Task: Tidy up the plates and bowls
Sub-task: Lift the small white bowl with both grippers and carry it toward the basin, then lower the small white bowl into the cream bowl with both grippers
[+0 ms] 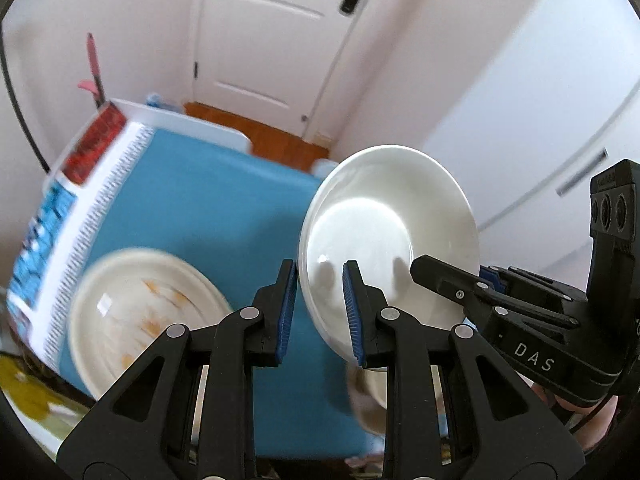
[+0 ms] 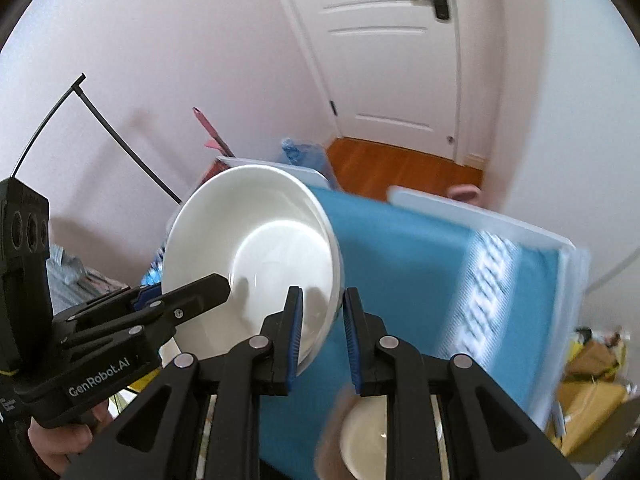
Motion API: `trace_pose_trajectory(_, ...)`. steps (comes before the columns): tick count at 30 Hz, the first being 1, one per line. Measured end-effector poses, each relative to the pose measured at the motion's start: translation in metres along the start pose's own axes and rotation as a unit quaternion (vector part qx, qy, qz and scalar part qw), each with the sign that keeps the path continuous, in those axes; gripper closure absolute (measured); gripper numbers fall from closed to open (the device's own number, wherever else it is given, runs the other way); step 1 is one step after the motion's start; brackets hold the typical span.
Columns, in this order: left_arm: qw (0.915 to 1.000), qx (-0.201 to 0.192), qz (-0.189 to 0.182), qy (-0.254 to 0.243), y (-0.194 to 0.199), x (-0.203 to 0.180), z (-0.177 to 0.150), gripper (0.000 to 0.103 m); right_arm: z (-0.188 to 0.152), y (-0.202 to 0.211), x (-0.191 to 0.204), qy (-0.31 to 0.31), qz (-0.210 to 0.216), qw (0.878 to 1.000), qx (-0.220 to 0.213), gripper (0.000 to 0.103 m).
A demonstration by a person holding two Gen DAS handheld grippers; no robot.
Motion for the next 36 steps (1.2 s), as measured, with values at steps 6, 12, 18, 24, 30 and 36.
trace_pose_trajectory(6, 0.9987, 0.046, -0.007, -0.02, -0.033, -0.051, -0.038, 0.082, -0.053, 0.014, -0.048, -0.032, -0.008, 0.999, 0.013, 0.084)
trace_pose_trajectory(12, 0.9954, 0.09, 0.009, -0.032, -0.064, -0.07, -0.063, 0.082, -0.09, 0.005, -0.082, -0.057, -0.002, 0.998, 0.034, 0.084)
trace_pose_trajectory(18, 0.9915, 0.112, 0.048, -0.044, -0.084, -0.077, -0.074, 0.082, -0.109, -0.016, -0.097, -0.066, 0.011, 0.996, 0.055, 0.084)
trace_pose_trajectory(24, 0.9842, 0.124, 0.1, -0.077, -0.099, -0.087, -0.081, 0.082, -0.113, -0.024, -0.096, -0.048, -0.007, 0.997, 0.058, 0.084)
trace_pose_trajectory(30, 0.9766, 0.122, 0.138, -0.111, -0.105, -0.093, -0.081, 0.082, -0.115, -0.029, -0.102, -0.053, -0.01, 0.997, 0.062, 0.084)
trace_pose_trajectory(36, 0.9715, 0.121, 0.163, -0.124, -0.106, -0.098, -0.076, 0.082, -0.118, -0.032, -0.103, -0.054, -0.005, 0.996, 0.065, 0.084)
Point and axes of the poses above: each gripper's, at about its wrist camera, not at the fingertips, and y roughly against the way its jaws point, x to its left, z to its top, the point moved 2 cm from there along -y, roughly the way its jaws point, and after that the axes turned 15 degrees about x, right-handed, at the moved point
